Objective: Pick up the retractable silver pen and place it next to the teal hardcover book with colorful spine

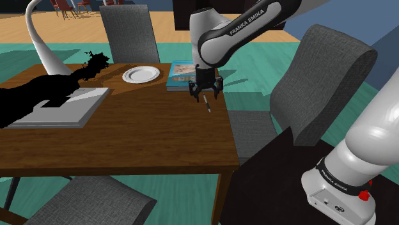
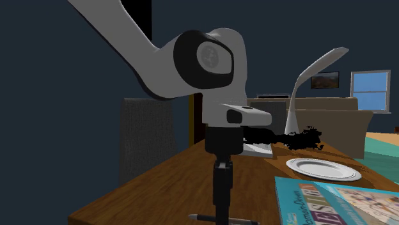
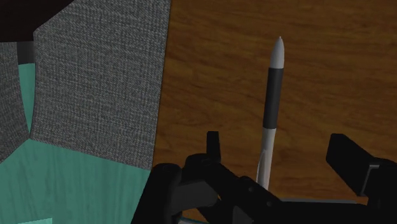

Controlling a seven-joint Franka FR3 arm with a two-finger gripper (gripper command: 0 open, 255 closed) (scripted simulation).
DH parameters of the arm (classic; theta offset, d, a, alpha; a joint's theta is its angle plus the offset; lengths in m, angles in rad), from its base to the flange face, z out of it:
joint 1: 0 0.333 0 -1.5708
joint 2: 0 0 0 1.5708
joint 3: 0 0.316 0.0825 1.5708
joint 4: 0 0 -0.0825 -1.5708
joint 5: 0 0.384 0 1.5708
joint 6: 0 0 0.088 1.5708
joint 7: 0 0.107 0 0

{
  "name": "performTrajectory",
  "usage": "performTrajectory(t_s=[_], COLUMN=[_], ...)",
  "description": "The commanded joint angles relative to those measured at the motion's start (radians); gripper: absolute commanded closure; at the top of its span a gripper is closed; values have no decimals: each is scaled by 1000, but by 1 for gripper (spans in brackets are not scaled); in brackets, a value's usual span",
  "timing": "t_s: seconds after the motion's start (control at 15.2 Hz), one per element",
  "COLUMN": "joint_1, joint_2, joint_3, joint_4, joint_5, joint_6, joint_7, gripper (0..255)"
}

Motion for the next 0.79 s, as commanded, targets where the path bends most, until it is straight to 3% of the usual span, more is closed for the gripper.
performTrajectory(t_s=[0.0, 0.13, 0.4, 0.73], joint_1=[0, 0, -2, -2], joint_2=[0, 0, -60, -60], joint_3=[0, 0, 7, 7], joint_4=[0, 0, 69, 69], joint_5=[0, 0, 40, 40], joint_6=[0, 0, -120, -120], joint_7=[0, 0, -28, -28], gripper=[0, 0, 0, 0])
